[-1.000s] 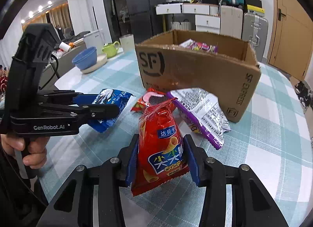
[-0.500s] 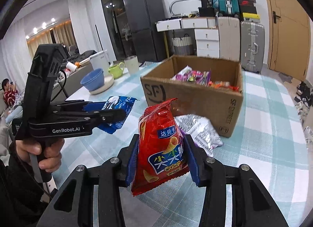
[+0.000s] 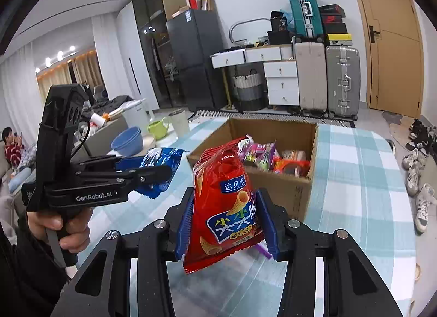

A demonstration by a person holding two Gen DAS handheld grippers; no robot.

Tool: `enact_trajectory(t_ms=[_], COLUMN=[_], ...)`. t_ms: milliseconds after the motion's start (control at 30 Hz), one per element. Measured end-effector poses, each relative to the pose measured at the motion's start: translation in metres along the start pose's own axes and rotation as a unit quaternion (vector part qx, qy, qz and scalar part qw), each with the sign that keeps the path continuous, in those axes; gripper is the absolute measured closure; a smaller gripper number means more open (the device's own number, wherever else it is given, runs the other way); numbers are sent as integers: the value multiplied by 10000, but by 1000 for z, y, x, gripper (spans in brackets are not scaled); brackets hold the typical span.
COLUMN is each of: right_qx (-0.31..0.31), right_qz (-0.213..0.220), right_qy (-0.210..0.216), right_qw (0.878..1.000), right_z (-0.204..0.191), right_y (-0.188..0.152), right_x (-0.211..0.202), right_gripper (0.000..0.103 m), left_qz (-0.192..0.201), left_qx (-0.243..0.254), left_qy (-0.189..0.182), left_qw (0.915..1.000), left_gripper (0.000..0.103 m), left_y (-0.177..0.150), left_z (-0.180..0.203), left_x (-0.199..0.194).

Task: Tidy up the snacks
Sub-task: 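Carry both packs over the box and release them inside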

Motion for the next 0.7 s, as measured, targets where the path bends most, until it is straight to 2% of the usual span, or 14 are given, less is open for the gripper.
enact_trajectory(t_ms=[400,700], right_qx=[146,276], right_qz=[189,229], right_qy=[-70,-131], right_qw=[9997,9993], right_z=[19,35], right_y=[34,51], right_x=[3,19], right_gripper=[58,58], left_qz=[71,92], left_qx=[82,13], left_qy=[18,6], left_qw=[9999,10000], left_gripper=[62,62], left_y=[42,72], left_z=[-3,-11], left_x=[4,30])
Point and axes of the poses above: each gripper's, at about its wrist camera, not at the fingertips, and x roughly the way its jaws point, z to its right, y to its top, the point moved 5 cm from there along x, roughly the way its jaws point, and after that the axes turned 1 degree about y, right-handed, at the moved point
